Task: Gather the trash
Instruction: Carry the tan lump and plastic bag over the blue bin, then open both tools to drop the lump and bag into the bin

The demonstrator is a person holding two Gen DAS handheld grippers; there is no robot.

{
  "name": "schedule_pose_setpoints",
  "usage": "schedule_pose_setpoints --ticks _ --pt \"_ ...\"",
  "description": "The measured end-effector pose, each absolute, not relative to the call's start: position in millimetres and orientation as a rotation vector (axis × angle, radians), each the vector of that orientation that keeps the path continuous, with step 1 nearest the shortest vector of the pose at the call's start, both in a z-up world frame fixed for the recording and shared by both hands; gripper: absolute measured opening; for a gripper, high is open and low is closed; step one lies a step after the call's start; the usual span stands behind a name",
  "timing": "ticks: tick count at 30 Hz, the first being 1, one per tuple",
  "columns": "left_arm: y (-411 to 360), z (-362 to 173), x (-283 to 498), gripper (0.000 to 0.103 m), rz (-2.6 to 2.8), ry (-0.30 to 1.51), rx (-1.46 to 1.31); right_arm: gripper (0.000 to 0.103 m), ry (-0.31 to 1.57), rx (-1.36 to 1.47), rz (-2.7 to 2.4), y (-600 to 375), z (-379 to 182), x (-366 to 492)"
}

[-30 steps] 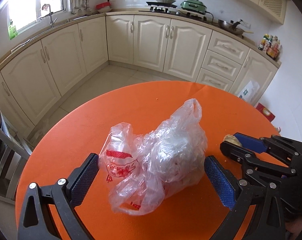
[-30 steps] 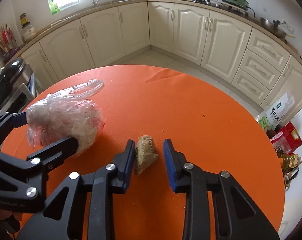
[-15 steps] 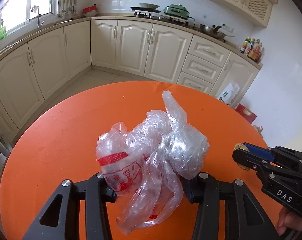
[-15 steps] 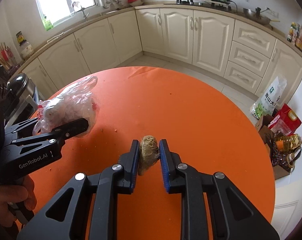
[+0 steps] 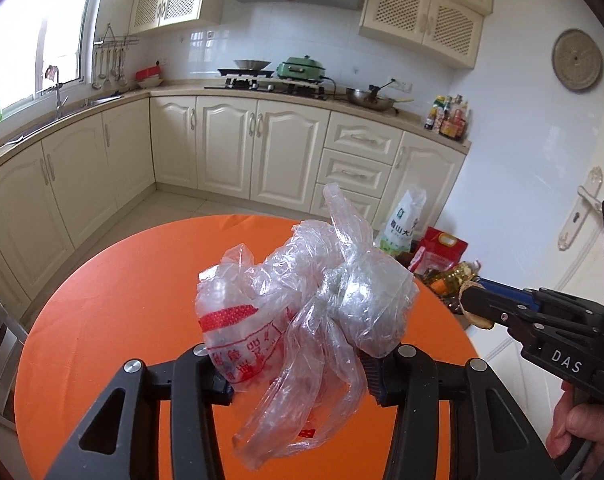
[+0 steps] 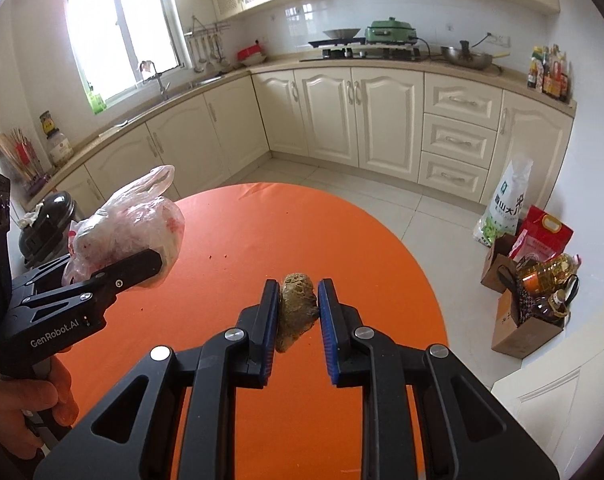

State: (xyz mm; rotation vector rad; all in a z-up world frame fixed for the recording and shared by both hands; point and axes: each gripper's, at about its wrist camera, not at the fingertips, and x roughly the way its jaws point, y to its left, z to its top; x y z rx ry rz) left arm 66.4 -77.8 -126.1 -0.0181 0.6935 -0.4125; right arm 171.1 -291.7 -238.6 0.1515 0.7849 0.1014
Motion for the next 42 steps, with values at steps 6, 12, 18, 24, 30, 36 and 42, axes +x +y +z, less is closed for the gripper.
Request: schedule_pose_setpoints --ticks 6,12,18,24,30,36,42 --pt "-107.8 -120.8 19.4 0.044 -0.520 0.652 -0.003 0.020 0.712 0.188 0.048 -333.9 -210.0 119.0" --pt "-137.6 -116.9 -4.2 0.045 -0.638 0.636 0.024 0.020 0.659 0.235 -0.032 -388.2 -191.3 74.5" --pt "-163.7 -127.1 6.9 0.045 -0.740 0.679 0.059 0.020 0.671 0.280 -0.152 -450.5 -202.8 42.2" --pt "-213.2 -153.7 24.4 0.045 -0.805 0.774 0.131 0.020 0.761 0.349 -0.223 -506.7 -251.6 40.5" --pt "-272.6 -186.2 48.9 0.045 -0.848 0.877 0.210 0.020 0.862 0.458 -0.250 -547.7 -318.2 42.5" --pt "-338.2 -229.2 79.7 0.047 -0.855 0.979 0.297 0.022 0.951 0.555 -0.252 -578.7 -376.1 56.3" --pt "-393.3 -263.1 104.6 0.066 -0.821 1.045 0.400 0.024 1.007 0.632 -0.272 -602.2 -416.8 64.6"
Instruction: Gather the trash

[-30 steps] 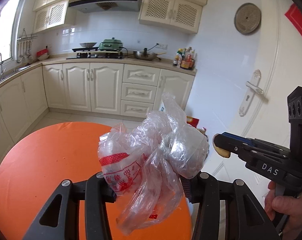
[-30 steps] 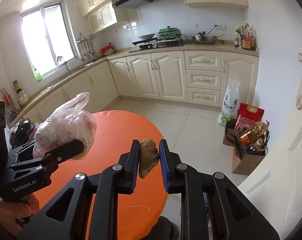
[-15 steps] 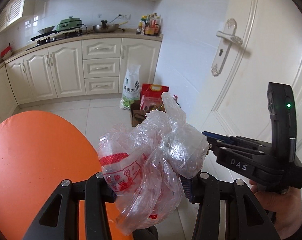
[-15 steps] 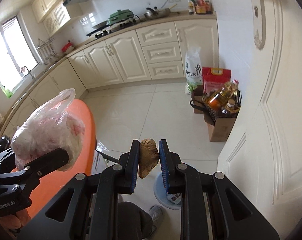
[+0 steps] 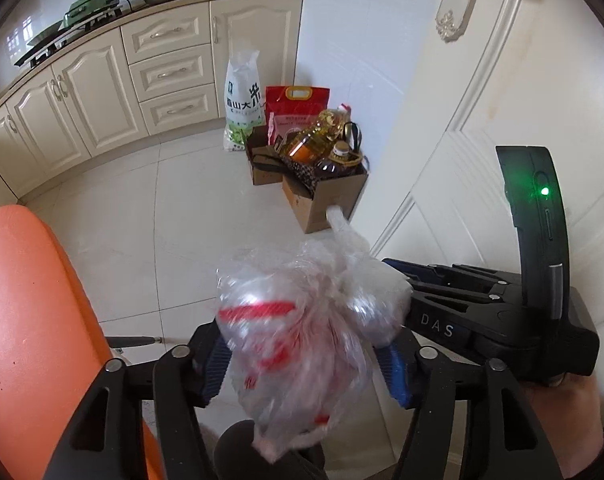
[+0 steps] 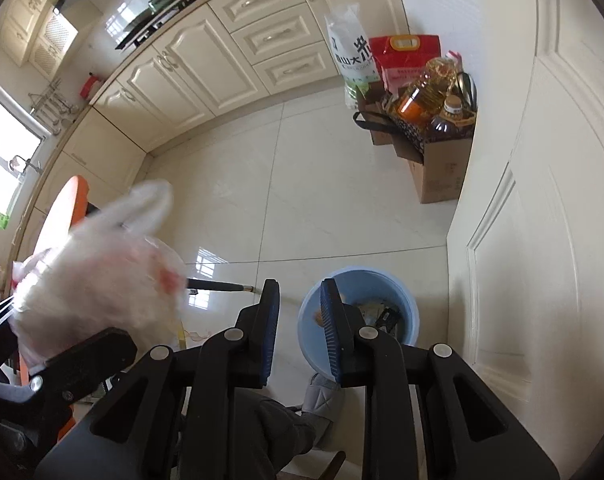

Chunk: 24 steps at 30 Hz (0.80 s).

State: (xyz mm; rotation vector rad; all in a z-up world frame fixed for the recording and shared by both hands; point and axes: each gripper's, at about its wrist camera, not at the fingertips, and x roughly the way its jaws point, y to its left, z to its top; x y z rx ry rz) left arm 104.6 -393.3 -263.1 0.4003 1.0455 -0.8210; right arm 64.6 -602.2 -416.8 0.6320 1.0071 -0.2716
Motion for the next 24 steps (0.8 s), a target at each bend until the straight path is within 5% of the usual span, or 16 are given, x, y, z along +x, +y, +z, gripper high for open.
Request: schedule_pose_setpoints --ticks 2,4,5,13,24 --pt "-416.1 -267.9 111.6 0.081 -0.805 1.040 0.421 0.029 1.011 0.642 -0.281 -607.8 -422.9 64.1" --pt "-436.6 -271.1 117.2 0.092 -0.786 1.031 0.426 0.058 1.010 0.662 -0.283 -612.4 -426.1 63.3" --pt "-440.9 -273.2 118.6 0.095 -0.775 1.025 0.427 0.062 1.010 0.662 -0.293 -612.4 -426.7 62.7" --pt "-452.2 -274.5 110.3 0.102 -0.733 1.005 0.411 0.101 0.978 0.689 -0.348 -615.7 -418.7 55.4" --pt "-366.9 -196.4 61.2 0.102 -0.712 0.843 0.262 0.103 0.830 0.640 -0.365 -584.9 -335.4 41.6"
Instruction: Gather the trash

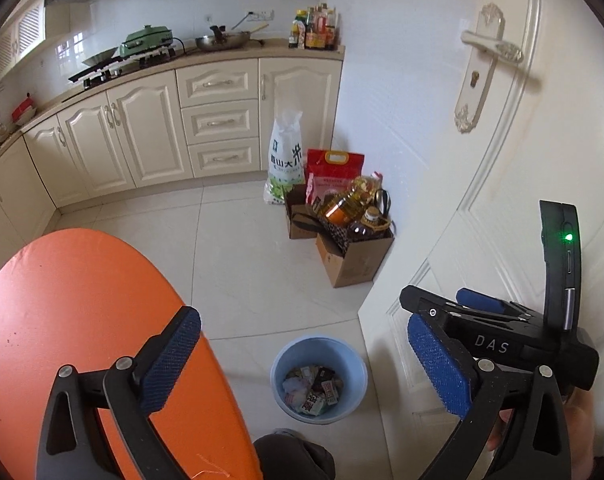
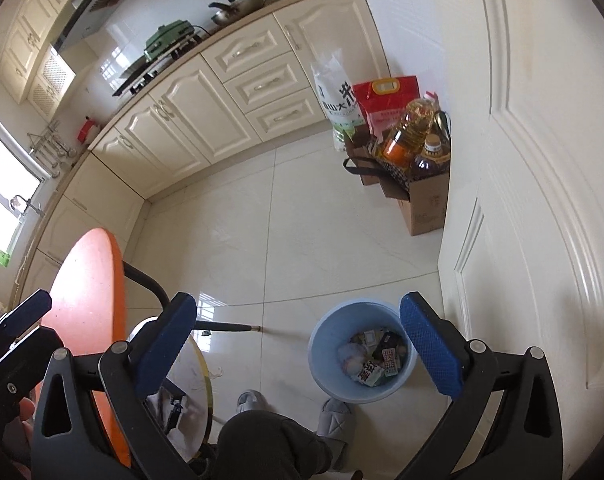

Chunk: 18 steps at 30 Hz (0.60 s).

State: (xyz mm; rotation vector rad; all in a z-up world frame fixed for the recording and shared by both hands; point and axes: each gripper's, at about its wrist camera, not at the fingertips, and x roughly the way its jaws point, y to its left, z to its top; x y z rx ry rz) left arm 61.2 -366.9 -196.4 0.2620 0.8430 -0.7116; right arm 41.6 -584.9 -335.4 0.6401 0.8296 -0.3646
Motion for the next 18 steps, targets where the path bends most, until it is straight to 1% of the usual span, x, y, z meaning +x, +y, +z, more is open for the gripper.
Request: schedule_pose_setpoints --ticks 4,9,18 --pt "-321.4 -169.6 40.8 0.102 -0.676 0.768 0.208 0.103 0.758 0.592 -0.339 -559.7 -285.2 41.6" --pt "-246.9 -136.9 5.3 0.102 -0.597 0.677 0.153 0.103 0.683 0.495 -0.271 -506.9 -225.0 43.3" --pt "-108.3 -95.3 -103.3 0.102 -0.383 0.513 0.063 0.103 0.547 0.333 -0.120 -375.4 -134.0 37.8"
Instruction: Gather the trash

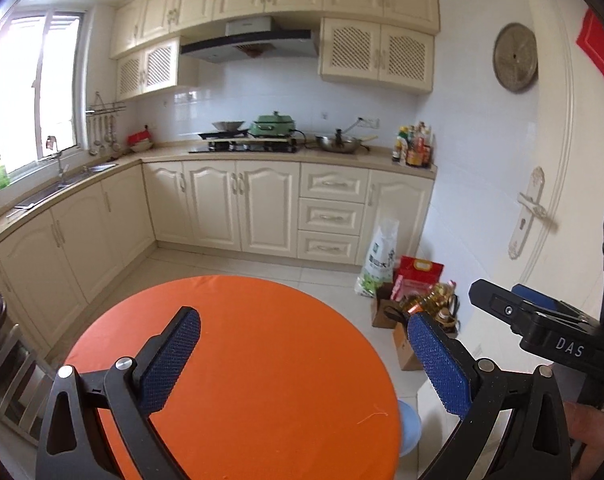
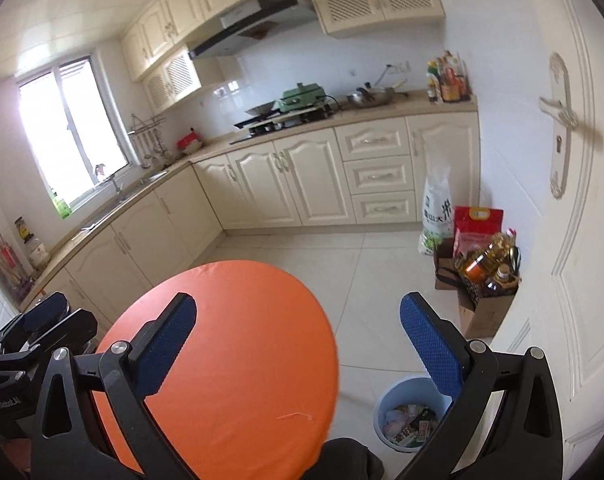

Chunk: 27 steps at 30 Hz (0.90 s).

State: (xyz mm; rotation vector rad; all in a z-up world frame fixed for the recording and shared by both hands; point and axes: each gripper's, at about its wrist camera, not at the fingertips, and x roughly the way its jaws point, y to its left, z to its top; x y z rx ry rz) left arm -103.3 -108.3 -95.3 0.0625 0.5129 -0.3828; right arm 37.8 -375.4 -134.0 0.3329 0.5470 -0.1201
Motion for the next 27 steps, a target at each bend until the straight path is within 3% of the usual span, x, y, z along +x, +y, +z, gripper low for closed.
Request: schedule_pose_setpoints --ticks 11,20,27 --pt "0.5 -88.8 -264.0 0.102 -0.123 0.385 -0.003 0.103 0.438 0.138 0.025 -209.2 -79.3 2.0" --pt "-12.1 -99.1 -380.3 0.102 -0.025 0.344 -0.010 0.103 0.434 0.068 0.052 -157.2 -81.1 -24.1" --pt "-10.0 -100.4 -420.7 0.102 -0.020 0.358 -0.018 0.103 0.431 0.058 0.036 -154.2 -80.3 -37.2"
